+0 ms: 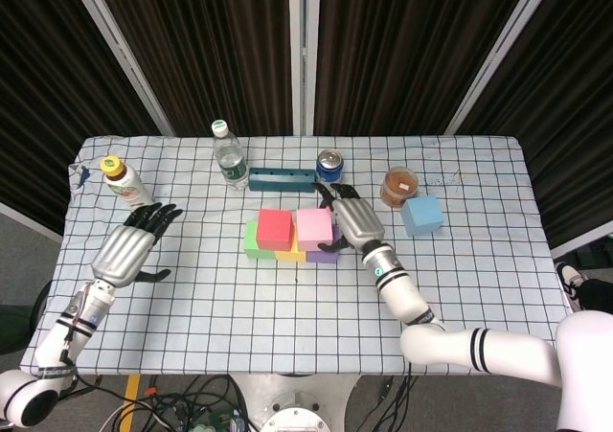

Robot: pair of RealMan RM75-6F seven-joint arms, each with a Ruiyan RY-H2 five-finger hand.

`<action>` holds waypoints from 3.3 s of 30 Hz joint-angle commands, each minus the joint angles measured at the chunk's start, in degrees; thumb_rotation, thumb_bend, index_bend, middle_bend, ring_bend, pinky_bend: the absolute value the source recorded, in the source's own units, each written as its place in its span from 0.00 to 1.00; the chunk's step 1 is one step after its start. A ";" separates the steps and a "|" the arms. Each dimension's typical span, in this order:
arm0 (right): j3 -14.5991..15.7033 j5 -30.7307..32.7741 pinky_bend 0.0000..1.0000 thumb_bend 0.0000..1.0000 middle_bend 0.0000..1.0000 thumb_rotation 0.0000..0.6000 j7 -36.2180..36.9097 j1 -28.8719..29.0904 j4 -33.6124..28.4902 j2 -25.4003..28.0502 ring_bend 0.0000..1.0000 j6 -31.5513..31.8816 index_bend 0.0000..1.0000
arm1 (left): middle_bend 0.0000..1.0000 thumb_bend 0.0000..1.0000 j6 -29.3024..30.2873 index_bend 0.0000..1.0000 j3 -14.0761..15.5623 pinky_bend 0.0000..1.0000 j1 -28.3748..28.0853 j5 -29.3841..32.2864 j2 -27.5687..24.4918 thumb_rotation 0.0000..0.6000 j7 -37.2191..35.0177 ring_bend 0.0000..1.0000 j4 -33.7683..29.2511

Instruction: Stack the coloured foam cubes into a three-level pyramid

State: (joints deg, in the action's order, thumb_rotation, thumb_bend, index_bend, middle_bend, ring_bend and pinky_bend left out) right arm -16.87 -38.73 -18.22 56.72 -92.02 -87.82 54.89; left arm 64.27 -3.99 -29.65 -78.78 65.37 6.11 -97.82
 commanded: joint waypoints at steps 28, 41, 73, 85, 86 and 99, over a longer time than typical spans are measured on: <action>-1.21 3.98 0.00 0.12 0.41 1.00 -3.74 1.28 0.33 -2.46 0.05 1.36 0.00 | 0.04 0.13 -0.10 0.06 0.06 0.09 0.99 -1.76 -0.07 1.00 -2.76 0.02 1.56; -1.23 4.48 0.00 0.11 0.36 1.00 -4.57 1.49 0.44 -3.05 0.05 1.55 0.00 | 0.04 0.13 -0.17 0.06 0.08 0.09 1.29 -2.06 -0.04 1.00 -3.39 0.02 2.00; -1.33 4.06 0.00 0.10 0.24 1.00 -4.58 1.39 -0.02 -3.12 0.05 1.18 0.00 | 0.04 0.13 -0.22 0.06 -0.06 0.09 1.53 -2.52 -0.25 1.00 -3.36 0.02 1.96; -1.69 4.21 0.00 0.10 0.24 1.00 -5.28 2.13 0.76 -4.35 0.05 1.63 0.00 | 0.04 0.13 -0.08 0.06 0.07 0.09 1.84 -2.73 -0.31 1.00 -4.04 0.02 2.36; -1.77 4.35 0.00 0.10 0.24 1.00 -5.33 2.21 0.93 -4.43 0.05 1.57 0.00 | 0.04 0.13 -0.06 0.06 0.05 0.09 1.85 -2.74 -0.33 1.00 -4.09 0.02 2.40; -1.48 3.40 0.00 0.10 0.23 1.00 -5.31 1.47 -0.97 -3.54 0.05 2.35 0.00 | 0.04 0.13 -0.06 0.06 0.18 0.09 2.04 -2.97 -0.39 1.00 -4.40 0.02 2.62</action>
State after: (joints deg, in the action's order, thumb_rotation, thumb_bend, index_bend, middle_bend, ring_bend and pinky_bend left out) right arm -18.54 -34.82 -23.78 58.69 -92.08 -91.95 56.89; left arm 64.21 -3.82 -27.62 -81.76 64.98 1.70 -95.20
